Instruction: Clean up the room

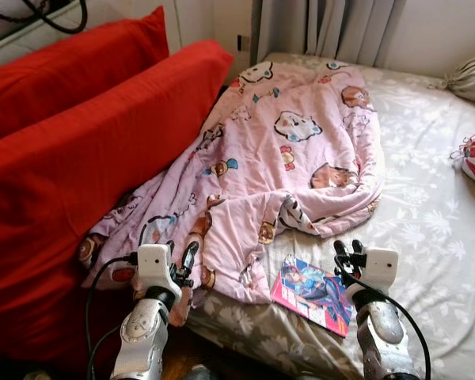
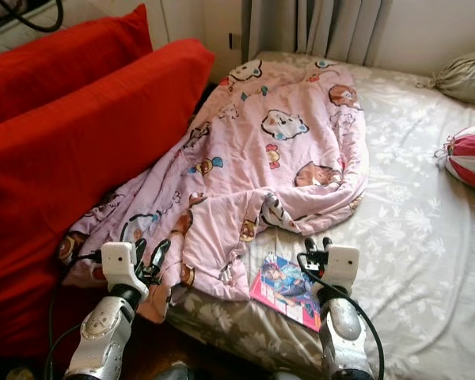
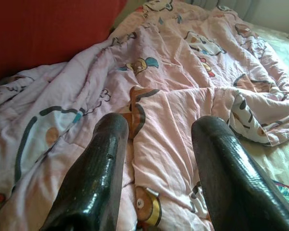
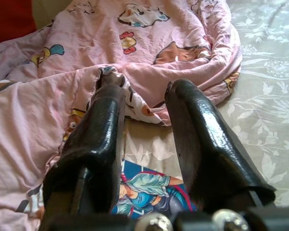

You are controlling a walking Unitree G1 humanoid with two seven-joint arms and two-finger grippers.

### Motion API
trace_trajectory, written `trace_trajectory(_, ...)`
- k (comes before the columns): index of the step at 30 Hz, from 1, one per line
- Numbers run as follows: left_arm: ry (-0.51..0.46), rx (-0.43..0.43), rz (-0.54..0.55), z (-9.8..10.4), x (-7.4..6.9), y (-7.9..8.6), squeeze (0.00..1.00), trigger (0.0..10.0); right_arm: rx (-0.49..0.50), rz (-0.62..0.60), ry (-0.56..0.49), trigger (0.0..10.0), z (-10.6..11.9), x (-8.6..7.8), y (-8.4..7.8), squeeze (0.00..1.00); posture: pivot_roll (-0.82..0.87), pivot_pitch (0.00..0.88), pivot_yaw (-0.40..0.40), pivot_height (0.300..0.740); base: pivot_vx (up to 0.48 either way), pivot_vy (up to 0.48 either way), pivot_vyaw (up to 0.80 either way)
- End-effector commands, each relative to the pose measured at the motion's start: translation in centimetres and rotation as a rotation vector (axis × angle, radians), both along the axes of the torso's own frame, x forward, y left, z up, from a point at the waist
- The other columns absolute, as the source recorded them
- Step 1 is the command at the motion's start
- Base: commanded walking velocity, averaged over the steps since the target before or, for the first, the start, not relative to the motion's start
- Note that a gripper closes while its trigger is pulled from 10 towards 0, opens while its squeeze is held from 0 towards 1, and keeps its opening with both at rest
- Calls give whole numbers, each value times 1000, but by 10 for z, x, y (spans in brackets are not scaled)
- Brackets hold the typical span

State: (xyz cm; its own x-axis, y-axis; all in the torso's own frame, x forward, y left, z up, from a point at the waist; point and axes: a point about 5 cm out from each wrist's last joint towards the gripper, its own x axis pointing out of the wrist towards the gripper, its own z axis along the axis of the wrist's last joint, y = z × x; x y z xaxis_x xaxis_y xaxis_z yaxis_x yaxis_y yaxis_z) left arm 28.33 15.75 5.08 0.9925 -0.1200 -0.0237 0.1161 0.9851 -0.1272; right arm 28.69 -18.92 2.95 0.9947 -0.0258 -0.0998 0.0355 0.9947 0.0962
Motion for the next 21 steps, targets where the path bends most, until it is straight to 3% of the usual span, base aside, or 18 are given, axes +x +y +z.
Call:
trace_trajectory(1,10,-11,6,0,-1,0,0,10000,8,1,18,10000,-2,0,1,0,3,129,18,671,0,0,0)
trace_trajectory(4,11,-13,12,-1,-2,0,0,10000,4,-2,9,10000,-1,0,1,0,2,133,17,652,0,0,0)
trace_trajectory(21,19,-15,9,-1,-3,-1,0,10000,29,-40,36,10000,-5,0,0,0,5,161,20,652,0,0,0)
